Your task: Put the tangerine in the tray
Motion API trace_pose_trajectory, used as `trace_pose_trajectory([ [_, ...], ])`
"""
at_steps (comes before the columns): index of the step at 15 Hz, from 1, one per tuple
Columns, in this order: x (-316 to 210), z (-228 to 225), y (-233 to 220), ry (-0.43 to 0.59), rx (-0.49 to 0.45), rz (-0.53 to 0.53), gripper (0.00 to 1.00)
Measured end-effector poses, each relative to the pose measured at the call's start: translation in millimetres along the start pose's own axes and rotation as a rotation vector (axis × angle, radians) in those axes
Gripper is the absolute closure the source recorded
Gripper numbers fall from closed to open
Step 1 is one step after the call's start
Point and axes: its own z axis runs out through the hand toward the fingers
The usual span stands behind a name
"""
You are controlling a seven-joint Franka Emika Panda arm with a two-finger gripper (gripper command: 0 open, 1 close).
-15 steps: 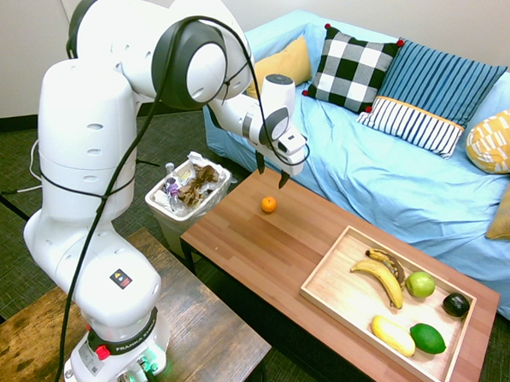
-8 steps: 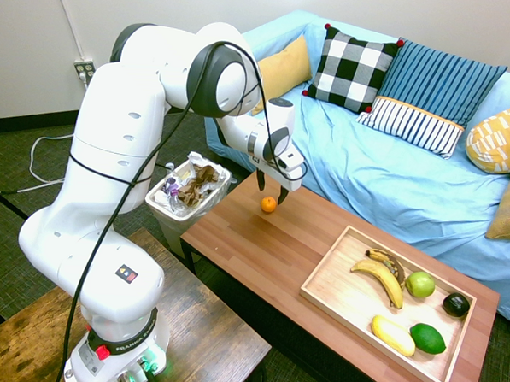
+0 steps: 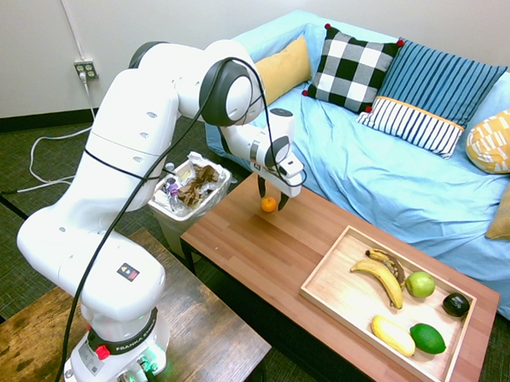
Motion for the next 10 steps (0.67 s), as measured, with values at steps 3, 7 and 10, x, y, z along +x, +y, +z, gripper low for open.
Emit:
trace_pose_trajectory([
  [3,1,7,-3,-0.006,-0.009,0.002,1.0],
  [7,-2,12,-8,-0.009,-0.012,-0.003,1.0],
  [10,-2,15,-8,-0.011,-0.015,-0.004,1.0],
])
